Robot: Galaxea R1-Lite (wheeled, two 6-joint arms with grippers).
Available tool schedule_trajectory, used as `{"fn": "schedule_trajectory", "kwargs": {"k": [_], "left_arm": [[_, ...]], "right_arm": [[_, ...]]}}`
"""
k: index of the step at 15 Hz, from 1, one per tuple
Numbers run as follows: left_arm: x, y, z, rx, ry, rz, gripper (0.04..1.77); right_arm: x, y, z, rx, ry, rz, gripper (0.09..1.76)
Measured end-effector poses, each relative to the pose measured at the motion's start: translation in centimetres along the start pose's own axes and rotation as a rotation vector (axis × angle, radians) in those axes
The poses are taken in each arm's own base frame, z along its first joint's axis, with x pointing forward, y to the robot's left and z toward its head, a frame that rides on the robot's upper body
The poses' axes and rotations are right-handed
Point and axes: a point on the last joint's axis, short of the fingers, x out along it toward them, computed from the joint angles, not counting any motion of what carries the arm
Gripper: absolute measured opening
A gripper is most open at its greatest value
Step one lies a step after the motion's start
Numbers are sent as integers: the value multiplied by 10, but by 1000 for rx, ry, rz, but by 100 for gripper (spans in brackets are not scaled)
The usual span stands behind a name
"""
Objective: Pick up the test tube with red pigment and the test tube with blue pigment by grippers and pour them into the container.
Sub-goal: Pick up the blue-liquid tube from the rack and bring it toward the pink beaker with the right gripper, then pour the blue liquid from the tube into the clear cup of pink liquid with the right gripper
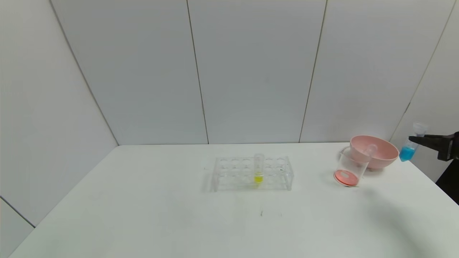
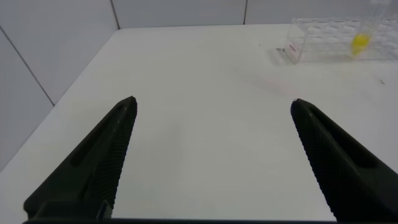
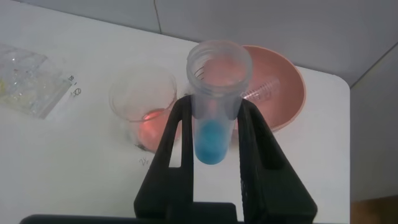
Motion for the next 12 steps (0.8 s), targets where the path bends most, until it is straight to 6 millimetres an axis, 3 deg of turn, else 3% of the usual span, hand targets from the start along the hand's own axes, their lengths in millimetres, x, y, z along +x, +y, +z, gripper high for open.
{"fn": "schedule_trajectory", "kwargs": {"k": [7, 12], "left_arm": [[0, 0, 0, 0, 0, 0, 176], [0, 0, 0, 0, 0, 0, 176]], "right_arm": [[53, -18, 20, -75, 23, -58, 48], [61, -26, 29, -355, 194, 23, 48]]}}
